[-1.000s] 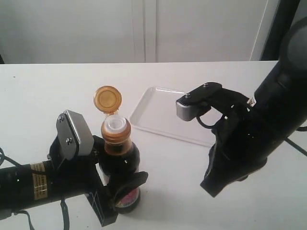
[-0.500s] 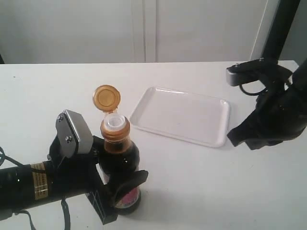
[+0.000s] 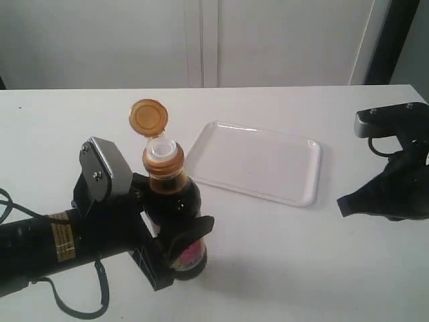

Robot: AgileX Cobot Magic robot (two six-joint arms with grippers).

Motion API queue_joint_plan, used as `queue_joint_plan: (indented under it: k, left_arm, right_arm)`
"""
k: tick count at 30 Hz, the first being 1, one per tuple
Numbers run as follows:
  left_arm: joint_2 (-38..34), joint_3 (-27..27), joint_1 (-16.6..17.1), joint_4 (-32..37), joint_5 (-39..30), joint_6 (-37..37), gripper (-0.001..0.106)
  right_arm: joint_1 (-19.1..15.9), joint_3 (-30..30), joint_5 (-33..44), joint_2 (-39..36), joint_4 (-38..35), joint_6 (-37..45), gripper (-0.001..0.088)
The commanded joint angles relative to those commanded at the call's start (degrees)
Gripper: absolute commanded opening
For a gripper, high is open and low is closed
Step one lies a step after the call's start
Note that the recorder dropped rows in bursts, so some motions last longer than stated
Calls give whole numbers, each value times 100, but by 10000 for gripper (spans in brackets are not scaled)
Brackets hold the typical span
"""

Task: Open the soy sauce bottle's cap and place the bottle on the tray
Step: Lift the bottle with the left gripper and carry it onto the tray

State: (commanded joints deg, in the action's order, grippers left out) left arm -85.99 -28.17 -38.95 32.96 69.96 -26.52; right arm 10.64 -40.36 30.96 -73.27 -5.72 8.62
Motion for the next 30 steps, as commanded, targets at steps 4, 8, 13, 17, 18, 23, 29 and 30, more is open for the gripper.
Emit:
queue_joint_plan:
  k: [4, 8, 13, 17, 18, 23, 29, 30]
  left_arm:
    - [17, -368, 0, 0, -288, -62, 0]
    - [17, -745, 0, 0, -542, -72, 0]
    - [7, -1240, 0, 0, -1036, -72, 0]
    - [-179, -1540, 0, -16, -1044, -49, 0]
    - [-258, -1609, 0, -28, -1044, -49, 0]
    - [-613, -1947, 0, -252, -1044, 105, 0]
    - [-1083, -2449, 0, -252, -1019, 105, 0]
    - [-1151, -2516, 0, -252, -1019, 105, 0]
  right_arm:
    - [-14, 0, -16, -51, 13, -297, 0]
    - [-215, -21, -43, -147, 13, -435, 0]
    - [-444, -21, -57, -182, 3, -445, 0]
    - [-454, -21, -190, -182, 3, -443, 0]
    - [-454, -21, -190, -182, 3, -443, 0]
    - [-454, -21, -190, -182, 3, -443, 0]
    - [-444, -21, -241, -182, 3, -443, 0]
    - [-444, -21, -241, -182, 3, -443, 0]
